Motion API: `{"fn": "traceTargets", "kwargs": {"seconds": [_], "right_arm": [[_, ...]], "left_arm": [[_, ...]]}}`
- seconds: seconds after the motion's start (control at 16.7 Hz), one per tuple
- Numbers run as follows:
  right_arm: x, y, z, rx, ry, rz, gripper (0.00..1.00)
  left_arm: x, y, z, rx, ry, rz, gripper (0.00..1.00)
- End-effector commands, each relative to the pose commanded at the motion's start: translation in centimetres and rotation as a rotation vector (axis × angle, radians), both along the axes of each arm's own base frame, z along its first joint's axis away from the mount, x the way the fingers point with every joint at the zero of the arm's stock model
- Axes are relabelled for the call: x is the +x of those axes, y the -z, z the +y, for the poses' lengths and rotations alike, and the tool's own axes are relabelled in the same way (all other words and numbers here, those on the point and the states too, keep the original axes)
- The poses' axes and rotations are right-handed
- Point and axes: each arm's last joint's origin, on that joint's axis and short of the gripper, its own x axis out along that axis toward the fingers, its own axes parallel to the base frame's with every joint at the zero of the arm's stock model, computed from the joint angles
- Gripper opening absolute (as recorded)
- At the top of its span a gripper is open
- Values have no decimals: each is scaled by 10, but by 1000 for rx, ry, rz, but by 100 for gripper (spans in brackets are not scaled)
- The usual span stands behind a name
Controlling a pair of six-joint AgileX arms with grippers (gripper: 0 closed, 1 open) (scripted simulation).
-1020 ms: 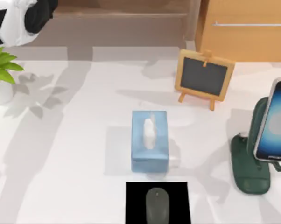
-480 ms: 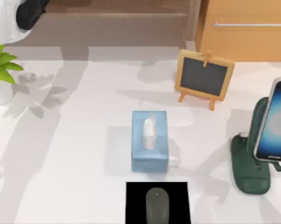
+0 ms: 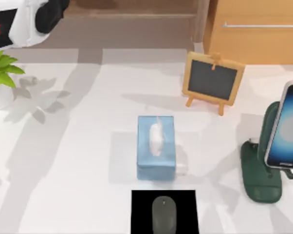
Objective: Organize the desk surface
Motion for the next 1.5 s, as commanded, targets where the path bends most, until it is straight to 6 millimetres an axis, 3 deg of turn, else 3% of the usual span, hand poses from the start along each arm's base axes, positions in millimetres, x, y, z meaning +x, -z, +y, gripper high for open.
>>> {"fn": "traceTargets", "kwargs": {"seconds": [0.12,0.36,1.14,1.5], "right_arm": [[0,0,0,0,0,0,100],[0,0,0,0,0,0,100],[0,0,0,0,0,0,100],[0,0,0,0,0,0,100]], "left_arm": [[0,9,-10,-15,49,27,0],[0,10,-11,-16,50,28,0],[0,10,-11,-16,50,28,98],[0,10,-11,-16,50,28,100]]}}
